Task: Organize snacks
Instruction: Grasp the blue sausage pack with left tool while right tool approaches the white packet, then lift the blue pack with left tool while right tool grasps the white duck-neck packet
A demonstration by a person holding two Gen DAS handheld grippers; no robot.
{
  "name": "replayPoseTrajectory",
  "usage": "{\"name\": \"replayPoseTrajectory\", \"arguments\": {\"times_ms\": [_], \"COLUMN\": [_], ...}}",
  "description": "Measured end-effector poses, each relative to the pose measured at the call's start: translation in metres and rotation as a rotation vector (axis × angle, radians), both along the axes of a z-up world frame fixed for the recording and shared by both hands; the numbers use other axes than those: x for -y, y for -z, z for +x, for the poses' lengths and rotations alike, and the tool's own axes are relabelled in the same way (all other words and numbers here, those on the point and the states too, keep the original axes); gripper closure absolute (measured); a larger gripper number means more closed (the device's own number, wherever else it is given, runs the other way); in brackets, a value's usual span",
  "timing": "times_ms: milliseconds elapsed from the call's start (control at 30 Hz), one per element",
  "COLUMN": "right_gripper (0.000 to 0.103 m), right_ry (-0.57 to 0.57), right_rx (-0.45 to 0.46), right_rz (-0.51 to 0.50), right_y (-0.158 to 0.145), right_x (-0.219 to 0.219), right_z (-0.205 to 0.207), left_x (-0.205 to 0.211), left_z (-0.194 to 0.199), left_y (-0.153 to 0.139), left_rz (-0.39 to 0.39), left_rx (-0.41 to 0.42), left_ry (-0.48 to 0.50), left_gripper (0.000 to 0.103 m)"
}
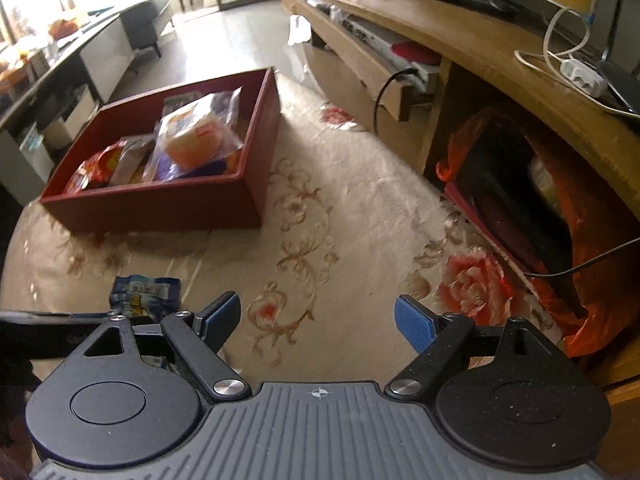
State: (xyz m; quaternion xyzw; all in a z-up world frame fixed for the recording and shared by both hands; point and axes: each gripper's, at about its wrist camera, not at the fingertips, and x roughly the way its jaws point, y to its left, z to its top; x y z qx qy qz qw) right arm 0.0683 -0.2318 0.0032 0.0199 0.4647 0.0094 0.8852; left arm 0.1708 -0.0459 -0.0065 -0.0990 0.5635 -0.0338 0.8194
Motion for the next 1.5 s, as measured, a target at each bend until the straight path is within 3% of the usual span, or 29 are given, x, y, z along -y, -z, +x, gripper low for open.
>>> {"name": "replayPoseTrajectory", "arguments": {"times_ms": [67, 200, 300, 367, 533, 667, 833, 1033, 1200, 1333, 1500], "right_gripper": [0.014, 0.014, 0.014, 0.014, 0.014, 0.014, 0.014, 0.014, 0.014, 0.014, 0.014], "right_ry": [-0.024, -0.038, -0.041, -0.037, -0.063, -0.101, -0.098, -0.049, -0.041, -0.138, -0.092], "right_rx": [-0.005, -0.008, -0.016, -0.026, -0.038, -0.062, -0.109, -0.147, -0.187, -0.206, -0.222], "right_rz": [-0.002, 0.004, -0.002, -0.007, -0.013, 0.01, -0.001, 0.084, 0.134, 0.01, -0.106], "right_y": [0.0, 0.0, 0.003, 0.005, 0.008, 0.013, 0.022, 0.031, 0.041, 0.054, 0.06], "right_x": [-0.006, -0.011, -0.01, -0.007, -0.016, -0.029, -0.043, -0.048, -0.068, -0.1, -0.084], "right_z": [-0.001, -0.001, -0.001, 0.0, -0.003, -0.012, -0.021, -0.023, -0.02, -0.02, -0.018], "left_x": [0.004, 0.018, 0.022, 0.022, 0.006, -0.007, -0.029, -0.05, -0.053, -0.064, -0.069], "left_z": [0.001, 0.007, 0.006, 0.004, -0.002, -0.011, -0.017, -0.014, -0.016, -0.015, -0.015], "left_y": [0.0, 0.007, 0.011, 0.01, 0.003, -0.006, -0.006, -0.01, -0.022, -0.021, -0.021], "left_rz": [-0.002, 0.029, 0.048, 0.072, 0.059, 0.043, 0.019, -0.104, -0.096, -0.104, -0.108], "left_rx": [0.008, 0.012, 0.023, 0.028, 0.035, 0.051, 0.03, 0.0, 0.045, 0.031, 0.032], "left_ry": [-0.016, -0.018, -0.024, -0.015, -0.02, -0.016, -0.011, -0.07, -0.051, -0.061, -0.071], "left_gripper": [0.037, 0.025, 0.026, 0.041, 0.052, 0.067, 0.067, 0.052, 0.043, 0.043, 0.043]}}
